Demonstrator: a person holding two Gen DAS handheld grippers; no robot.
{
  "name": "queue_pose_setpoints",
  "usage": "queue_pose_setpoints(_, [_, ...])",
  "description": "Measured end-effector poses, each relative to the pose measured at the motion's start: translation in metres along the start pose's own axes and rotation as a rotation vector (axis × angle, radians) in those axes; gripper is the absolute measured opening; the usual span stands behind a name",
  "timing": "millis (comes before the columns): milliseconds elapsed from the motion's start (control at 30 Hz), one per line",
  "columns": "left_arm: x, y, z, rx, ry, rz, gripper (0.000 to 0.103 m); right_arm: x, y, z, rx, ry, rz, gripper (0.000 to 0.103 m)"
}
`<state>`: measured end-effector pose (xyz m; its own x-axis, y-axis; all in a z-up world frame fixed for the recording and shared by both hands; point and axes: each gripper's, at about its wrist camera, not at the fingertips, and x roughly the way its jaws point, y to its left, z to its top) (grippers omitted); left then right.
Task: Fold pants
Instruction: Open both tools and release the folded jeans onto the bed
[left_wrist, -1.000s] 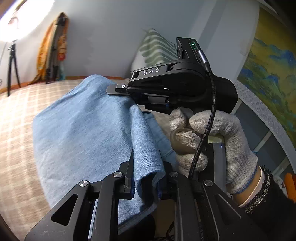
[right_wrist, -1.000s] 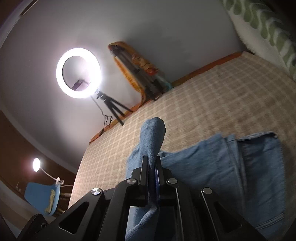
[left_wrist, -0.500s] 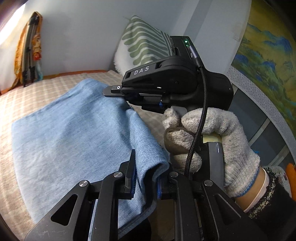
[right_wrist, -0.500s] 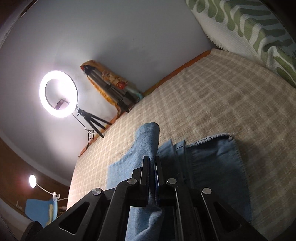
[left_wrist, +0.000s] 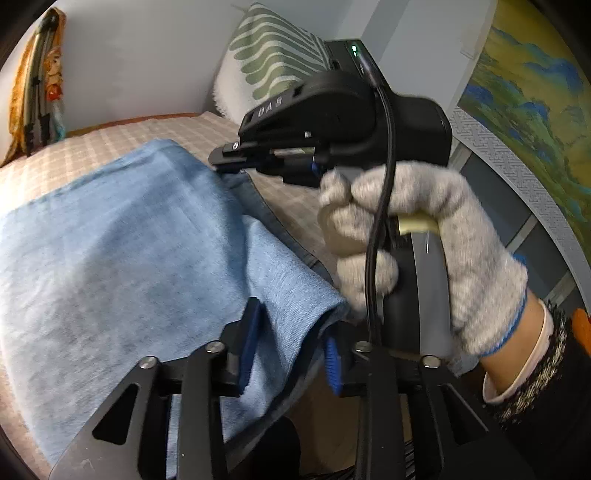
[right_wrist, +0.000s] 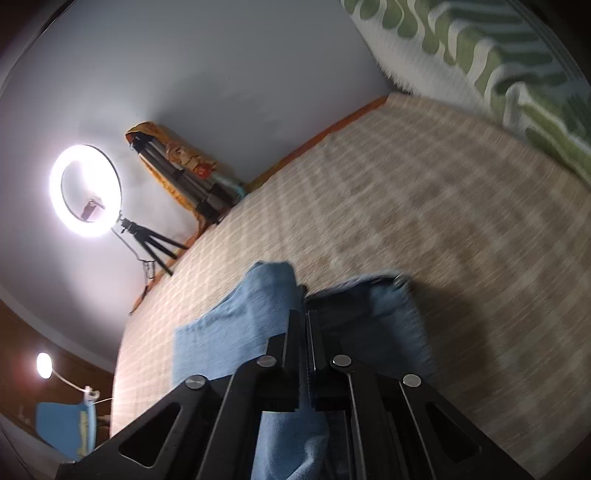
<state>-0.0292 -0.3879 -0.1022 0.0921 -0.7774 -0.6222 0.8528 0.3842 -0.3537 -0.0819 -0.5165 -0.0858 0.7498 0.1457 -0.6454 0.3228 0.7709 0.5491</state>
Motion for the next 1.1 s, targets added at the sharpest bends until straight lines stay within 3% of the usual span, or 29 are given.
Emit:
queue_pose_setpoints(233, [0.006,-0.007,-0.011,0.03,-0.008,-0.011,0.039,-0.015,0.005,0.006,-0.047,-0.024,-0.009,0.007])
queue_pose_setpoints(300, [0.005,-0.014,-0.013,0.066,-0.01,0.004,0.042,-0.019,0.005,0.006,-0.057,-0.028,-0.02,0.017])
queue_pose_setpoints(433, [0.002,-0.035,-0.021,0.174,-0.015,0.043,0.046,-0.024,0.009,0.006,-0.076,-0.024,-0.028,0.021])
queue_pose_setpoints(533, [0.0,-0.046,-0.029,0.199,0.023,-0.008,0.052,-0.025,0.016,0.004,-0.117,-0.013,-0.055,0.029])
queue_pose_setpoints(600, [-0.004,-0.053,-0.034,0.212,0.041,-0.009,0.052,-0.027,0.018,0.002,-0.13,-0.009,-0.072,0.04])
queue_pose_setpoints(633, [-0.008,-0.055,-0.036,0.214,0.044,-0.007,0.052,-0.028,0.018,0.001,-0.134,-0.007,-0.077,0.04])
queue_pose_setpoints(700, [-0.022,-0.053,-0.036,0.193,0.037,-0.01,0.052,-0.03,0.017,0.0,-0.136,-0.003,-0.084,0.042])
queue_pose_setpoints(767, [-0.037,-0.041,-0.033,0.145,0.03,-0.017,0.055,-0.031,0.015,-0.001,-0.136,0.003,-0.095,0.052])
queue_pose_setpoints(833, [-0.055,-0.028,-0.029,0.101,0.02,-0.007,0.059,-0.031,0.013,-0.003,-0.148,0.014,-0.096,0.072])
queue_pose_setpoints(1000, [-0.1,0.025,-0.023,-0.046,-0.008,0.048,0.062,-0.023,0.01,-0.009,-0.239,0.062,-0.117,0.087])
queue_pose_setpoints(1100, [-0.111,0.056,-0.022,-0.122,-0.002,0.081,0.062,-0.018,0.001,-0.013,-0.27,0.099,-0.12,0.089])
